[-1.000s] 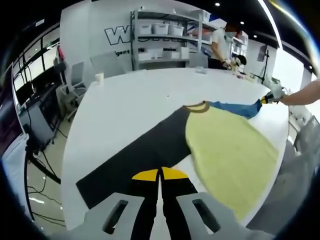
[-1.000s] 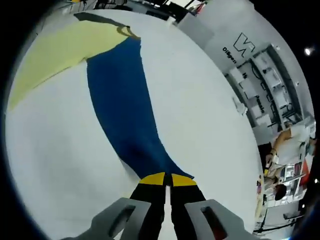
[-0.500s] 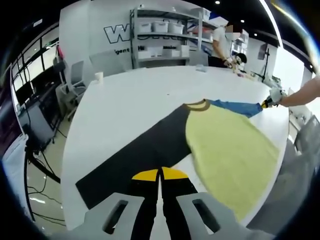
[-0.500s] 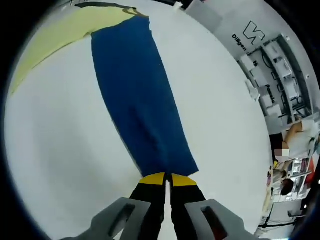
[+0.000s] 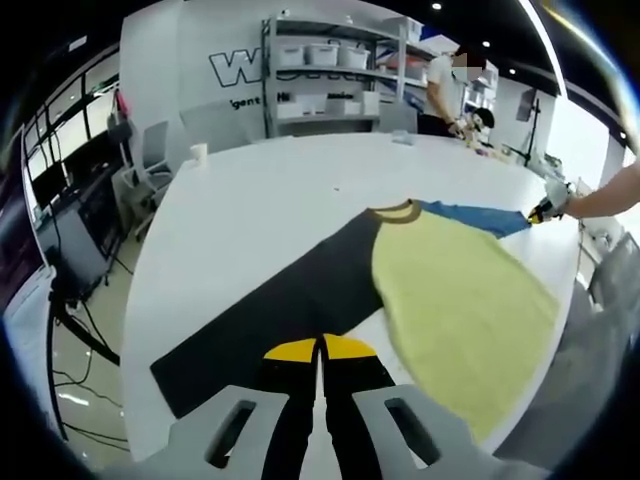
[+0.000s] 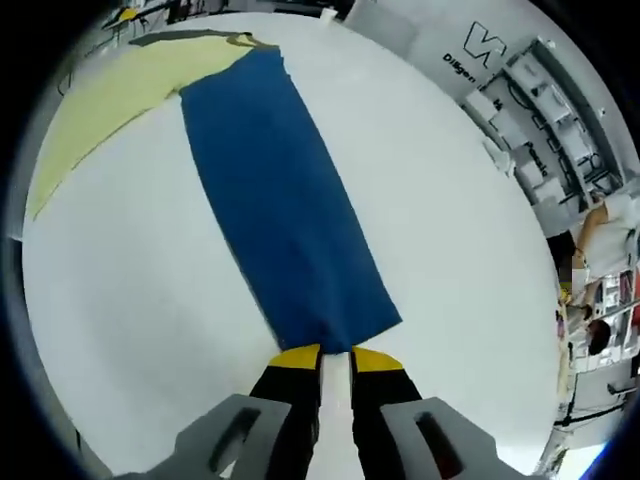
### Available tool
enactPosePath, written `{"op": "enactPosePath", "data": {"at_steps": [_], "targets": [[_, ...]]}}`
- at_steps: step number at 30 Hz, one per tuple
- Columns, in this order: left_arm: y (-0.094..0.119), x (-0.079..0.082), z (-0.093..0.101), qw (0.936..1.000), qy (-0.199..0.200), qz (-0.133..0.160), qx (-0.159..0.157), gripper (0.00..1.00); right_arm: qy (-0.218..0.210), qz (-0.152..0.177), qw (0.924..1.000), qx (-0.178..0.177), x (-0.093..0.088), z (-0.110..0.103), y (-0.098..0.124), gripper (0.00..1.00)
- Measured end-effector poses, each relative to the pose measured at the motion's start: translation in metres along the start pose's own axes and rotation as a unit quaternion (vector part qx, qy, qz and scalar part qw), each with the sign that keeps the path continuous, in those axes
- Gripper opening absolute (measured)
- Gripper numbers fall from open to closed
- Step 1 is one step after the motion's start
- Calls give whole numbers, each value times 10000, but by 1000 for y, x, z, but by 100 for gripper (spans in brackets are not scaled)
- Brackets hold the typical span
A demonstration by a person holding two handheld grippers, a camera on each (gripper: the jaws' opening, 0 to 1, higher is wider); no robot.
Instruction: Fold the garment on the visible template until the final outline fits inside the template.
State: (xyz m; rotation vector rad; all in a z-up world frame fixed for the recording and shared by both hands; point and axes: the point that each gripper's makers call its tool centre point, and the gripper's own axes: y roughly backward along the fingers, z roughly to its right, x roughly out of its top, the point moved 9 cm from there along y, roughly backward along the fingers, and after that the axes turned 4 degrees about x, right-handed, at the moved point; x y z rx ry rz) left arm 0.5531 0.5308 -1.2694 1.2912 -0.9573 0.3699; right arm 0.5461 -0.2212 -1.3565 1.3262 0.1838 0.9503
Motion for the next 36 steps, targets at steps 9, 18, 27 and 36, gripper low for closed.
{"op": "enactPosePath", "data": {"at_steps": [9,18,27,36], "targets": [[0,-1,2,10000,14,19,-19,0,-1145,653,9913,-57,12,10,9,8],[3,-2,1,10000,28,34,-7,0,-1101,592,9917,295,16,-4,-9,7],[8,-8,-4,10000,65,0,67,0,-1390,428,9892,200,-2,-2,-8,1],[8,-18,-7,9998,132,-96,135,0,-1218,245,9923,19,4,-1,-8,1]]}}
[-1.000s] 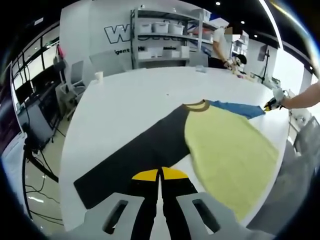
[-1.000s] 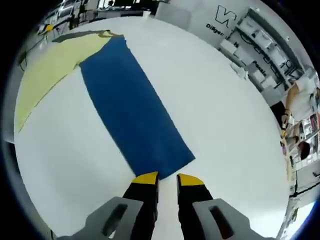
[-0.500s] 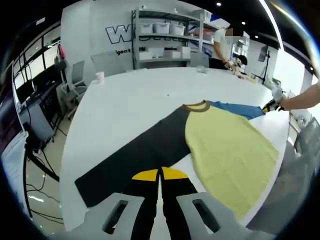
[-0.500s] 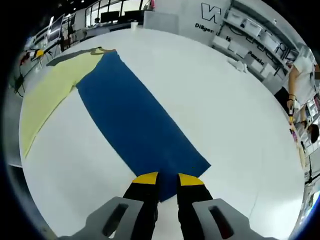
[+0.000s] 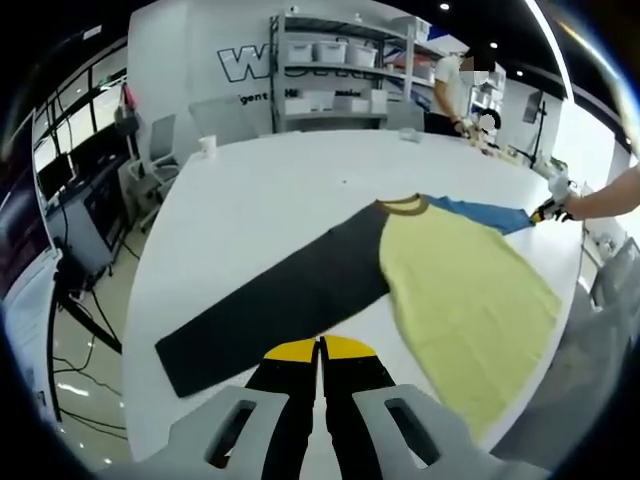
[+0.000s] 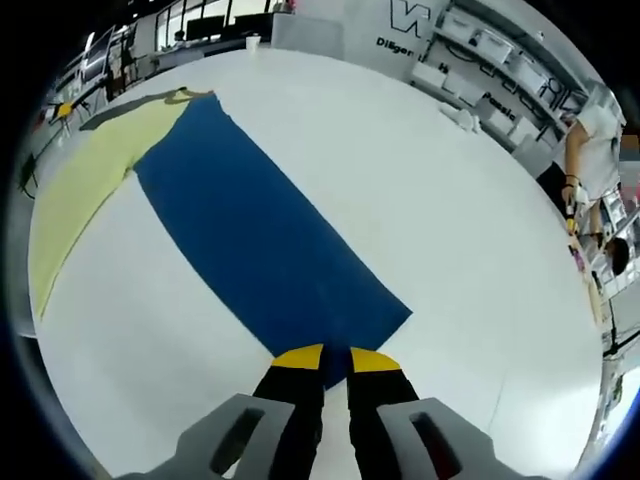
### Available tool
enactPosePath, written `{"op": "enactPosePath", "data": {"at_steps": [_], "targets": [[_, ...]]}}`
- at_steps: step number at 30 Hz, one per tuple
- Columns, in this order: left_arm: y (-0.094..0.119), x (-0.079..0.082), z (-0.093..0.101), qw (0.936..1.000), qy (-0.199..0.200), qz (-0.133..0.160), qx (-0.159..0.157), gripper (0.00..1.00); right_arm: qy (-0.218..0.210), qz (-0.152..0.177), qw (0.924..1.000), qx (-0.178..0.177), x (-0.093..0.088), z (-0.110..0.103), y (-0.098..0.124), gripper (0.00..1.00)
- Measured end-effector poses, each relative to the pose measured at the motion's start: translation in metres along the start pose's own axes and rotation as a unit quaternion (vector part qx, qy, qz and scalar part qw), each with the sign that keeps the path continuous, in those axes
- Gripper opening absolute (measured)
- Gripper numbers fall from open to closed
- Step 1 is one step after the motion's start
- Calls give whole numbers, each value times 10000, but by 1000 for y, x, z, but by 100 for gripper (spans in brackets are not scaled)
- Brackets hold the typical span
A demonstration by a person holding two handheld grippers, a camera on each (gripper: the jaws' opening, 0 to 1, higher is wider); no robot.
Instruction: Fold the garment on the visible template until the final outline fits inside the template.
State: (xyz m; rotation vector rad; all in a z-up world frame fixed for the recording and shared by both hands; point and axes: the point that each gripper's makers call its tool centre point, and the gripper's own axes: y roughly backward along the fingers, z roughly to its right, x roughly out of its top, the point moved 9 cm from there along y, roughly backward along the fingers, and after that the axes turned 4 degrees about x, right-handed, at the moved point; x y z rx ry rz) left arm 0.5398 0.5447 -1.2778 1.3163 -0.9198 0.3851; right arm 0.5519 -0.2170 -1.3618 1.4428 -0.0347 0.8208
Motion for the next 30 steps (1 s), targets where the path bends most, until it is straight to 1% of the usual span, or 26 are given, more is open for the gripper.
{"op": "enactPosePath", "data": {"at_steps": [2,5,6,8,10,11,12,14,16,18,19,20,21,22,25,27,30], "targets": [[0,-4,-5,10000,46,-41,53,0,3,7,10000,-61,2,0,2,0],[1,-12,-14,9996,182,-118,198,0,-97,395,9989,-214,15,-2,12,2],[1,-15,-20,9992,272,-127,260,1,-115,453,9987,-186,17,-4,14,3],[1,-21,-30,9977,510,-186,401,3,-67,696,9974,-187,27,-10,21,5],[1,-25,-40,9953,758,-199,563,5,-46,752,9971,-129,31,-16,25,6],[1,-27,-44,9942,883,-187,589,7,-27,880,9961,-110,36,-20,29,7],[1,-30,-49,9920,1084,-164,632,8,-7,939,9955,-103,38,-23,31,8],[1,-34,-55,9887,1324,-117,699,11,-14,971,9953,-40,40,-29,33,11],[2,-39,-62,9839,1607,-61,774,13,-50,1051,9944,8,43,-36,38,12],[1,-45,-69,9791,1837,-44,866,16,-138,1148,9933,59,45,-42,42,14],[1,-49,-73,9751,2016,-1,923,18,-249,1253,9917,103,47,-45,43,16],[0,-52,-75,9725,2129,4,944,18,-285,1331,9906,113,49,-48,46,17],[0,-55,-77,9702,2224,17,961,19,-296,1343,9904,120,50,-51,48,17],[-1,-58,-80,9685,2286,20,992,19,-402,1452,9885,164,53,-55,50,18],[-3,-64,-87,9624,2479,71,1108,21,-441,1581,9862,224,59,-66,56,20],[-6,-68,-91,9598,2545,76,1183,23,-482,1619,9853,253,63,-73,59,22],[-10,-73,-97,9541,2648,124,1392,26,-502,1674,9842,295,67,-84,63,22]]}}
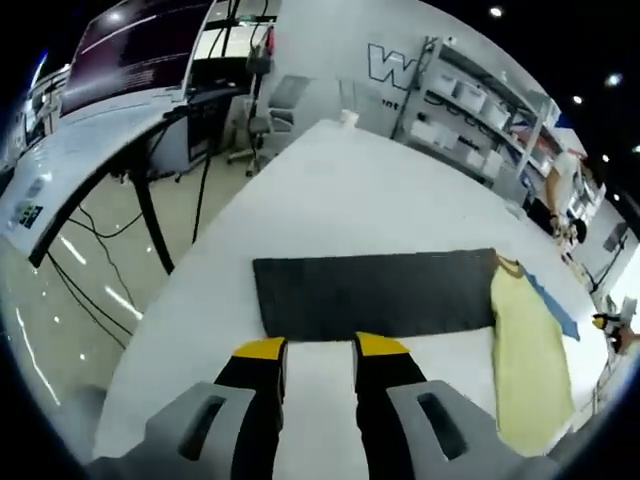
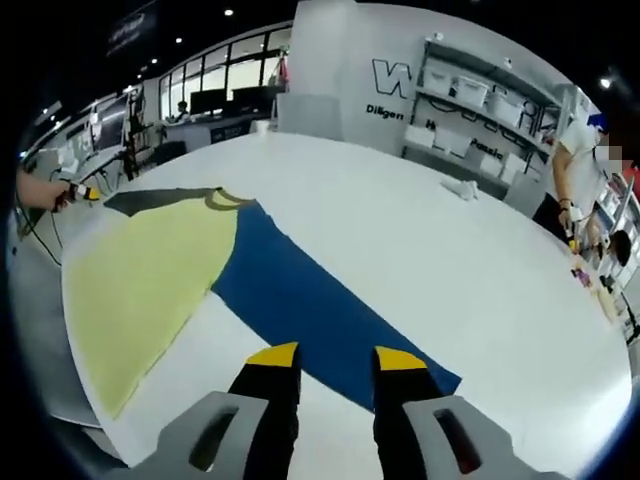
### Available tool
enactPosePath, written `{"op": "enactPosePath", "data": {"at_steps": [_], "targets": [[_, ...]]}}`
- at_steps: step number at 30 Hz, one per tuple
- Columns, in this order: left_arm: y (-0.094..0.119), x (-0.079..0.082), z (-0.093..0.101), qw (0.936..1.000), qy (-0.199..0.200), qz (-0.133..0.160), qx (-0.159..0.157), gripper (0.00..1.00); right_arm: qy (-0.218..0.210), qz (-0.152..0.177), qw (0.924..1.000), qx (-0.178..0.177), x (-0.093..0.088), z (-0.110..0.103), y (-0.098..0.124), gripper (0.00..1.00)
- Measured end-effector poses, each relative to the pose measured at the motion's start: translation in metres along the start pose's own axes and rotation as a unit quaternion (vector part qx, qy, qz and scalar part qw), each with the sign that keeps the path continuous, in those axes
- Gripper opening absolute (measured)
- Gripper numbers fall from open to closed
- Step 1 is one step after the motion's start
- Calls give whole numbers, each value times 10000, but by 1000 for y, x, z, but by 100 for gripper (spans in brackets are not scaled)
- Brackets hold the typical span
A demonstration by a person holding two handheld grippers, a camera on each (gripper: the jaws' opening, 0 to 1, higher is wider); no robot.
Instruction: Fold the garment on the visible template until the final outline fits inside the template.
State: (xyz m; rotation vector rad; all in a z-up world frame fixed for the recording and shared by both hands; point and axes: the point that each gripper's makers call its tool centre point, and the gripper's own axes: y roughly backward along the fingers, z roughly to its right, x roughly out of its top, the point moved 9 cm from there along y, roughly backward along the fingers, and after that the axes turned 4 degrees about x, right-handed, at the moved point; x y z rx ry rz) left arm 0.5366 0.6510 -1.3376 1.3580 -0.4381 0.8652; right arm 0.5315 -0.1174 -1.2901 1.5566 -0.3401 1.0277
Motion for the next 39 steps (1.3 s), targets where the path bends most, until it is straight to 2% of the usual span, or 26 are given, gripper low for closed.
{"op": "enactPosePath", "data": {"at_steps": [2,5,16,23,26,30,34,39], "targets": [[-4,-2,-5,9998,135,19,130,27,13,-4,10000,25,0,-6,0,23],[-11,-5,-9,9994,300,-21,141,26,-35,27,10000,72,3,-13,1,23],[-30,-7,-11,9985,437,-71,314,24,17,106,9999,109,4,-26,7,23],[-37,-6,-12,9978,472,-39,458,17,24,131,9999,77,0,-27,15,22],[-37,-6,-13,9982,317,-130,489,3,-11,116,9999,49,-3,-27,16,21],[-33,-4,-14,9977,437,-169,488,2,-34,149,9999,37,-5,-29,18,21],[-23,8,-8,9985,370,61,392,2,-76,207,9997,48,-8,-30,18,20],[-13,28,8,9990,325,290,83,2,-156,280,9995,53,-14,-29,19,20]]}}
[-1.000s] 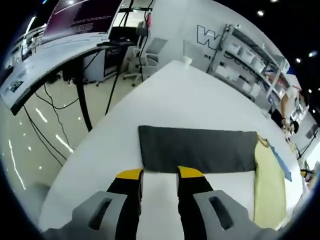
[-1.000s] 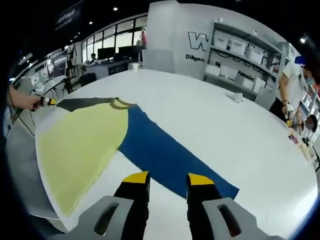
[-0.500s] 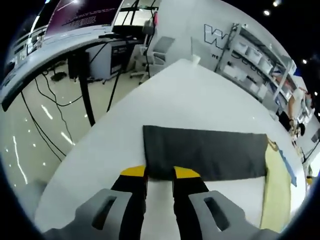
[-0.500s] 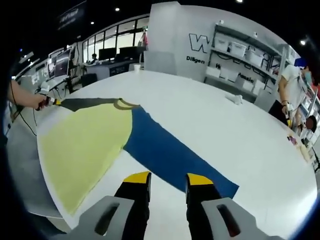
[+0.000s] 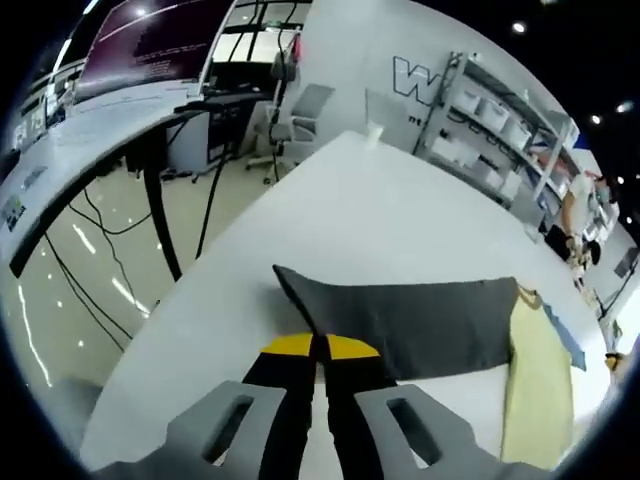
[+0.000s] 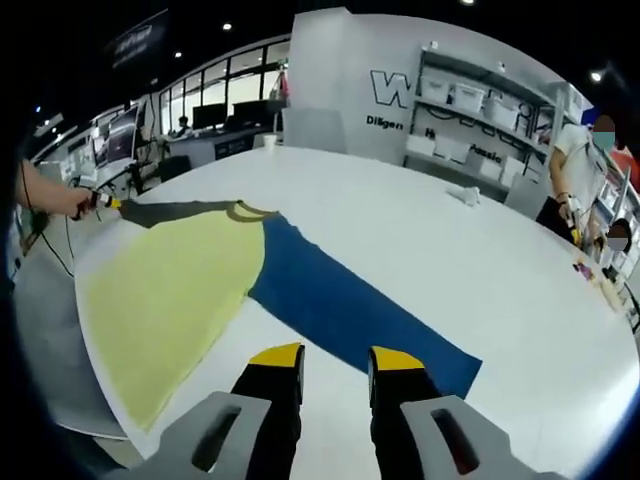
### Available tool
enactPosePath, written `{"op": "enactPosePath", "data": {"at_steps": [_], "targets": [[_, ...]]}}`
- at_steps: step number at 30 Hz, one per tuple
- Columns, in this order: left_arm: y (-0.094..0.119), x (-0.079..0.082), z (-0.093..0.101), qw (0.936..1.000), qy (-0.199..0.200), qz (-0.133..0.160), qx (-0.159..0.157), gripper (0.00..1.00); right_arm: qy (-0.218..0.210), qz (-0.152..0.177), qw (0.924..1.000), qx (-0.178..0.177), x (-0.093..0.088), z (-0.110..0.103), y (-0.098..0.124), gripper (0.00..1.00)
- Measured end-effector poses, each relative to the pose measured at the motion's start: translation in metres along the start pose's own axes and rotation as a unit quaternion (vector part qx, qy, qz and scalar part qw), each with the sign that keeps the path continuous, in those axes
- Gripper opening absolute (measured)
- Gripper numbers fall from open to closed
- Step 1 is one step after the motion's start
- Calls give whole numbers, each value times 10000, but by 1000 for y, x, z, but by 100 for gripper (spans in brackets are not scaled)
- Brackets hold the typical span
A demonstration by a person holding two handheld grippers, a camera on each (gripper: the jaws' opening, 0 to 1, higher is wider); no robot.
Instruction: Fold the garment on the visible template until the final outline fits inside the template.
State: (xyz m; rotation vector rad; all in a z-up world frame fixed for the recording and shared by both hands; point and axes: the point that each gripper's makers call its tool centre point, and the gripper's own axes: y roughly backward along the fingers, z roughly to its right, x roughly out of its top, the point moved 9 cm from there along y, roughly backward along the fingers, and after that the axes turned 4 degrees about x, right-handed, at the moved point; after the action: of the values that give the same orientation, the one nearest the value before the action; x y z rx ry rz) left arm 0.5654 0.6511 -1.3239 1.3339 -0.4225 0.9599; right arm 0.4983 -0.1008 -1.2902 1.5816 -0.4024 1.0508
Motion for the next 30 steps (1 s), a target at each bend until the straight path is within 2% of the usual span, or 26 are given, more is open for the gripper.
{"op": "enactPosePath", "data": {"at_steps": [2,9,14,17,18,23,30], "targets": [[5,12,12,9996,-141,199,-147,1,-26,29,10000,6,-3,1,0,20],[16,46,65,9955,-313,522,-726,1,-102,105,9999,15,-13,8,1,20],[17,65,111,9893,-509,712,-1166,1,-161,179,9997,27,-19,14,4,20],[16,73,146,9830,-673,790,-1513,1,-200,191,9996,12,-25,19,8,20],[15,74,150,9822,-711,789,-1549,1,-197,187,9996,9,-26,21,9,20],[12,79,207,9704,-885,860,-2074,1,-224,197,9996,-3,-35,29,18,21],[2,65,279,9534,-1145,718,-2699,1,-238,179,9996,-20,-45,38,28,21]]}}
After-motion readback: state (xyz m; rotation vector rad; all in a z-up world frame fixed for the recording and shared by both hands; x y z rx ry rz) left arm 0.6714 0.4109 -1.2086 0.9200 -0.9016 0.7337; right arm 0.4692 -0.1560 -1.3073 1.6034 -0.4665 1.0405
